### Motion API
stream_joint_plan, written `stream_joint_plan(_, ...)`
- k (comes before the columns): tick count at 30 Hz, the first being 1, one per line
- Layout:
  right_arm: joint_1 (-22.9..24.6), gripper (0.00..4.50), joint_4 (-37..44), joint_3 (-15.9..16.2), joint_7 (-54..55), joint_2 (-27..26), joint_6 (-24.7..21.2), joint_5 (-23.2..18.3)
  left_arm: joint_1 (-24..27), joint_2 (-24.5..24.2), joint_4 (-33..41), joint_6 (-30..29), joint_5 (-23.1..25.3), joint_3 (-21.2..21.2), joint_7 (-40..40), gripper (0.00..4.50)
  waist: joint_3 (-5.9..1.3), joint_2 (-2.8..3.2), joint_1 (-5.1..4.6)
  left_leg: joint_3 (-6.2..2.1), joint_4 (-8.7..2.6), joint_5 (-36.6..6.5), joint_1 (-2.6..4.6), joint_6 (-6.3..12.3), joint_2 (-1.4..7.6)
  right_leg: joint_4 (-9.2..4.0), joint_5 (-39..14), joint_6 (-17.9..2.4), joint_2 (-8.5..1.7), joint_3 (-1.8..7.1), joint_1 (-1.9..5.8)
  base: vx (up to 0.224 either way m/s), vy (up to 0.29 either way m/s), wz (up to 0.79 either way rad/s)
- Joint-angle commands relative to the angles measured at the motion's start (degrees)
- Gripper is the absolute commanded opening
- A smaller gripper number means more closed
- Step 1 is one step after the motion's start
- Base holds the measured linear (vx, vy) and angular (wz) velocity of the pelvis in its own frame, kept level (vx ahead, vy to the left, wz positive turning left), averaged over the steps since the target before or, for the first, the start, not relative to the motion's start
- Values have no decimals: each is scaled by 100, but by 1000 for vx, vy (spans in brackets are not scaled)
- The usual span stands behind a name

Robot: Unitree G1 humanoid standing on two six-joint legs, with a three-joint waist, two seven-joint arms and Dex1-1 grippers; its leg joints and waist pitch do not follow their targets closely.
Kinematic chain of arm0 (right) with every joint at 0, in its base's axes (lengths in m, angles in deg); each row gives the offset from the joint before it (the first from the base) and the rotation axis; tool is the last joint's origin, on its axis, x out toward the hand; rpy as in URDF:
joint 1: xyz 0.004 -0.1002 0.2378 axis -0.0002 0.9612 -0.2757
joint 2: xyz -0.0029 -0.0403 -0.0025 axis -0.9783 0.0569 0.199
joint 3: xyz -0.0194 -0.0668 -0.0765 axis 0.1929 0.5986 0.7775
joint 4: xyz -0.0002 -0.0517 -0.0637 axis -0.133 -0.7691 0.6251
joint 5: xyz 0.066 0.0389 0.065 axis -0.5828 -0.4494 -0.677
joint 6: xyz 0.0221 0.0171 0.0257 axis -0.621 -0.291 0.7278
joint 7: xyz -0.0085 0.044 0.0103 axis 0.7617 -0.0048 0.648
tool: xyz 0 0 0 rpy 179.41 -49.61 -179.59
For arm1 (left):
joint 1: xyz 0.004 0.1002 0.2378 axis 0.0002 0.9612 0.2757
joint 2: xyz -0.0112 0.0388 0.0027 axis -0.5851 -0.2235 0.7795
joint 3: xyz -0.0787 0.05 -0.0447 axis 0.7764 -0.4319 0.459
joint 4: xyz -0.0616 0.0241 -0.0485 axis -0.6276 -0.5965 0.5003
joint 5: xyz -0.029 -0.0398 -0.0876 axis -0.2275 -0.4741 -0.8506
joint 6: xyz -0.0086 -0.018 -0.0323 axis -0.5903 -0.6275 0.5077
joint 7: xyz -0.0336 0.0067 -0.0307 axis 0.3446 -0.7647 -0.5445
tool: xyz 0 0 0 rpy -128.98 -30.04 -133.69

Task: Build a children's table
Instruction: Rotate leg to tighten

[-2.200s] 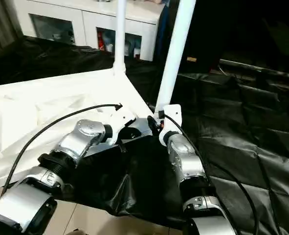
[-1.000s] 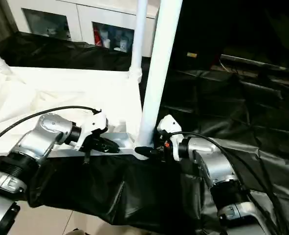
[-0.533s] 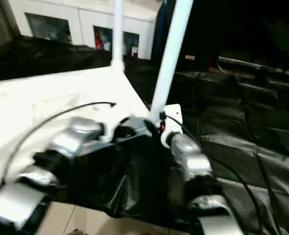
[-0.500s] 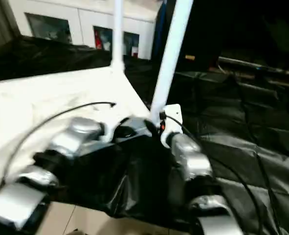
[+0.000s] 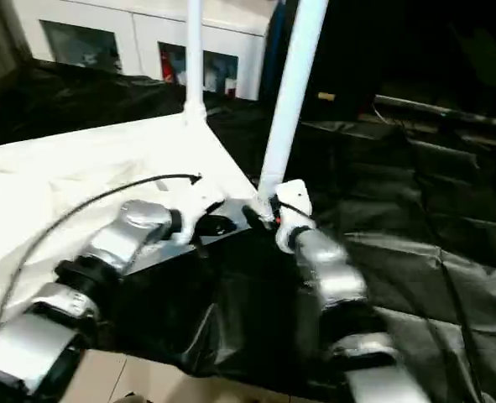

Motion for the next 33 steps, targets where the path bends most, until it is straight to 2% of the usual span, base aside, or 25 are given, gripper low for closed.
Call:
stream_joint_plan(1, 56, 381, 432, 273, -939, 121, -46, -206, 187, -73, 28, 33, -12, -265, -574, 0, -315, 16, 41, 48, -329, -1191, -32, 338, 36, -343, -593, -1237, -223, 204, 314, 0, 0, 0)
stream_joint_plan(4, 159, 381, 650, 400, -1712, 494, -184, -415, 356, -346, 347, 134, -189, -347, -1320, 0, -321, 21, 57, 55, -311, -904, -20, 450, 42, -297, -173, -1414, -219, 197, 330, 0, 0, 0)
stream_joint_plan(7, 191, 381, 700, 446, -2085, 685, -221, -471, 470, -564, 597, 53, -314, -404, -1819, 0, -323, 35, 48, 65, -306, -866, 9, 488, 52, -263, 24, -1588, -218, 203, 319, 0, 0, 0)
stream_joint_plan(9, 201, 381, 716, 437, -2273, 763, -242, -490, 498, -689, 642, 37, -319, -431, -1986, 0, -316, 47, 63, 71, -312, -1040, 30, 460, 61, -278, -162, -1594, -224, 202, 306, 0, 0, 0)
stream_joint_plan(13, 246, 381, 782, 467, -2520, 851, -317, -513, 501, -811, 596, 47, -303, -403, -2060, 0, -290, 47, 85, 73, -336, -1311, 42, 280, 66, -321, -653, -1473, -233, 211, 296, 0, 0, 0)
stream_joint_plan(14, 247, 381, 784, 468, -2524, 852, -318, -513, 501, -812, 596, 47, -303, -402, -2061, 0, -287, 11, 96, 72, -336, -1366, 37, 252, 64, -326, -822, -1413, -240, 211, 294, 0, 0, 0)
stream_joint_plan(15, 279, 365, 812, 507, -2599, 879, -339, -510, 509, -840, 594, 55, -302, -384, -2065, 0, -284, 21, 108, 69, -342, -1407, 44, 213, 69, -346, -970, -1359, -252, 215, 282, 0, 0, 0)
stream_joint_plan(17, 324, 355, 854, 585, -2670, 900, -355, -492, 534, -875, 633, 46, -308, -365, -2083, 0, -293, 20, 130, 67, -336, -1308, 39, 195, 66, -329, -862, -1318, -242, 219, 289, 0, 0, 0)
stream_joint_plan(20, 337, 316, 868, 608, -2698, 897, -365, -494, 556, -891, 680, 29, -321, -359, -2085, 0, -307, 4, 146, 70, -325, -1168, 30, 212, 58, -296, -646, -1345, -236, 216, 301, 0, 0, 0)
stream_joint_plan(21, 357, 316, 893, 624, -2711, 874, -387, -502, 570, -887, 708, 24, -329, -356, -2064, 0, -307, 2, 147, 73, -320, -1120, 30, 231, 55, -290, -587, -1360, -234, 216, 300, 0, 0, 0)
stream_joint_plan(27, 495, 267, 938, 646, -2515, 703, -418, -431, 573, -758, 667, 62, -287, -320, -1775, 0, -297, -12, 152, 75, -325, -1165, 31, 225, 56, -313, -784, -1307, -242, 217, 291, 0, 0, 0)
stream_joint_plan(30, 542, 262, 841, 521, -1942, 459, -463, -407, 497, -604, 534, 51, -234, -273, -1395, 0, -263, -7, 140, 67, -355, -1445, 40, 123, 50, -370, -1277, -1171, -245, 217, 260, 0, 0, 0)
stream_joint_plan(31, 542, 262, 841, 521, -1942, 459, -463, -407, 497, -604, 534, 51, -234, -273, -1395, 0, -260, -12, 145, 62, -360, -1620, 60, 73, 49, -410, -1624, -1072, -255, 217, 253, 0, 0, 0)
stream_joint_plan(32, 545, 262, 752, 413, -1527, 263, -485, -401, 400, -460, 385, 35, -181, -222, -1039, 0, -258, -9, 142, 61, -363, -1644, 61, 51, 47, -422, -1735, -1023, -260, 223, 242, 0, 0, 0)
stream_joint_plan(33, 535, 261, 636, 305, -1061, 55, -528, -375, 284, -283, 207, 3, -125, -160, -613, 0, -247, 9, 132, 63, -369, -1764, 82, -5, 47, -451, -1926, -969, -254, 228, 199, 0, 0, 0)
